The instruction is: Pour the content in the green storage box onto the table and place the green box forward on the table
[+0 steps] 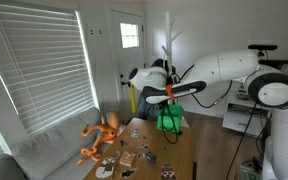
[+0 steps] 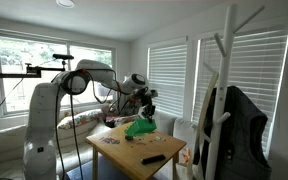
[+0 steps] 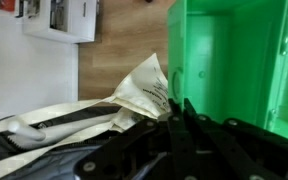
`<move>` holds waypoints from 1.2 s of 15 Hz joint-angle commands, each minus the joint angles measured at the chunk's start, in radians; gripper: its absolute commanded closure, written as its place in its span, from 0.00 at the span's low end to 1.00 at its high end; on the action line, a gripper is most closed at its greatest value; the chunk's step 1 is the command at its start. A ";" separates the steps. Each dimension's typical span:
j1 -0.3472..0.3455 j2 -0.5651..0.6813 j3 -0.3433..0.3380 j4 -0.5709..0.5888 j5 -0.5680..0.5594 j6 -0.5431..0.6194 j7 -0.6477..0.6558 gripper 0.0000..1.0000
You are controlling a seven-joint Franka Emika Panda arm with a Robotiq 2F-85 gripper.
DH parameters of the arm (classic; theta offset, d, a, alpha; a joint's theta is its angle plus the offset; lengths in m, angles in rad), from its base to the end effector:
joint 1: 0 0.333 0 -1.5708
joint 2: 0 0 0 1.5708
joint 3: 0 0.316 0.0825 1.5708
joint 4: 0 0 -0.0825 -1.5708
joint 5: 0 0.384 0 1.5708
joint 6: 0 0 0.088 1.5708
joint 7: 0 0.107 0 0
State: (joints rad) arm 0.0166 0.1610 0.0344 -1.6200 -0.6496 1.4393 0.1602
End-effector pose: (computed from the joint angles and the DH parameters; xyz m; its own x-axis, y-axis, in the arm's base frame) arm 0.5798 -0.0430 0.5250 0.9649 -0.1556 -0.2117 0.0126 -0.7773 0.6290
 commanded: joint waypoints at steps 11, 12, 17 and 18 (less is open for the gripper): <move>-0.120 0.030 -0.117 0.109 0.303 0.206 -0.036 0.99; -0.132 0.034 -0.123 0.114 0.332 0.259 -0.067 0.99; -0.210 0.114 -0.138 0.154 0.563 0.479 -0.252 0.99; -0.229 0.137 -0.136 0.163 0.625 0.499 -0.297 0.99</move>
State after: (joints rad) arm -0.1689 0.2450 -0.1046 -1.4921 -0.1773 1.8804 -0.0220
